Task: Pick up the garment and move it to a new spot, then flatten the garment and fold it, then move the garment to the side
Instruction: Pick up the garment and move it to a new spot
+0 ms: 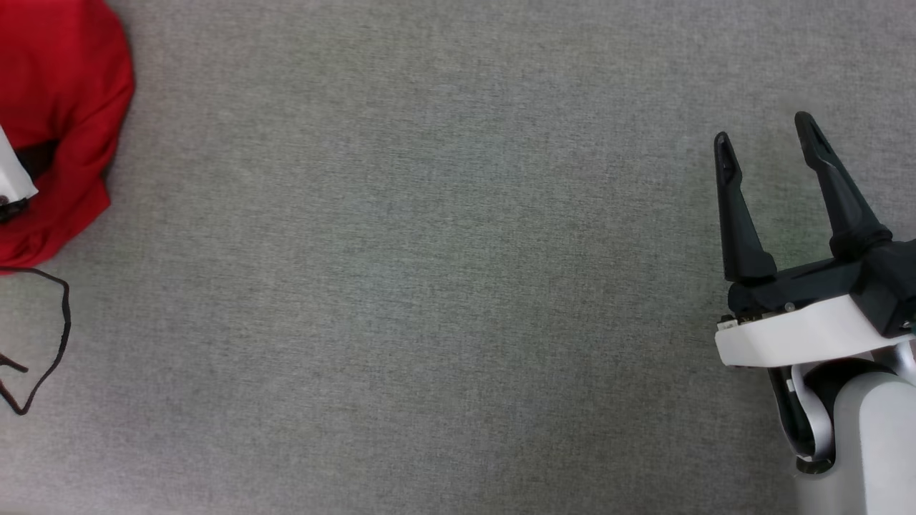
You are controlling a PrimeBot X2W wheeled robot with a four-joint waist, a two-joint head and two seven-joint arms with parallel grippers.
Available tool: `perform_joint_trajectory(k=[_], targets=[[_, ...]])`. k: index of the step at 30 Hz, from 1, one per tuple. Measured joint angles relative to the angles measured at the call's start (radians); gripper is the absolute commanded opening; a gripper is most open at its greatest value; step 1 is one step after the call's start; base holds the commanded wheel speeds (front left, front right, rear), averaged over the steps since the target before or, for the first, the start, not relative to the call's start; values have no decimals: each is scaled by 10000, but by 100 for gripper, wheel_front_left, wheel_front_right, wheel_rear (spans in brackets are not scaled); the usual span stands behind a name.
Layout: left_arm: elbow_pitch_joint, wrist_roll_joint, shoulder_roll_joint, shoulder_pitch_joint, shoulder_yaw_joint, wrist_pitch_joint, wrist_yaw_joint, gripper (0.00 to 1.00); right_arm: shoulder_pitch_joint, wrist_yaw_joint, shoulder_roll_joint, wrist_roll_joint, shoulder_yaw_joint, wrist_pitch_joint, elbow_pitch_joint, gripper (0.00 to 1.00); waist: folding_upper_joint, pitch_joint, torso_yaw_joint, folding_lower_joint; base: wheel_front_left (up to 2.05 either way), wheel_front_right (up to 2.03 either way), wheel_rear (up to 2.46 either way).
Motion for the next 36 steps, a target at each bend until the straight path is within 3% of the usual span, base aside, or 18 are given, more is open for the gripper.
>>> perform_joint_trajectory(k=[4,5,6,7,15,25,36], targets=[[288,-171,77,55,153,169,207,100,-34,0,0,0,-12,-15,8,100,0,188,-196,-1,0,0,0],[322,-161,107,62,157,171,259,78,-59,0,0,0,-8,-8,10,100,0,197,-216,-2,0,0,0],[376,-211,100,62,194,165,265,43,-112,0,0,-4,-6,-8,8,100,0,192,-227,-1,0,0,0],[401,-221,84,66,211,88,282,0,-153,0,0,-19,-10,-8,6,100,-1,175,-230,-2,0,0,0],[537,408,-61,265,-121,-2015,341,0,-53,0,0,127,-12,-86,422,100,0,-590,-218,-2,0,0,0],[389,1231,-278,-331,-727,-5195,240,0,633,0,-2,723,-61,-407,1204,100,0,-2484,-263,-3,0,0,0],[-775,1649,-1787,526,-1726,-7099,222,0,1783,0,0,1145,-435,-491,1641,100,0,-4702,-687,-6,0,0,0]])
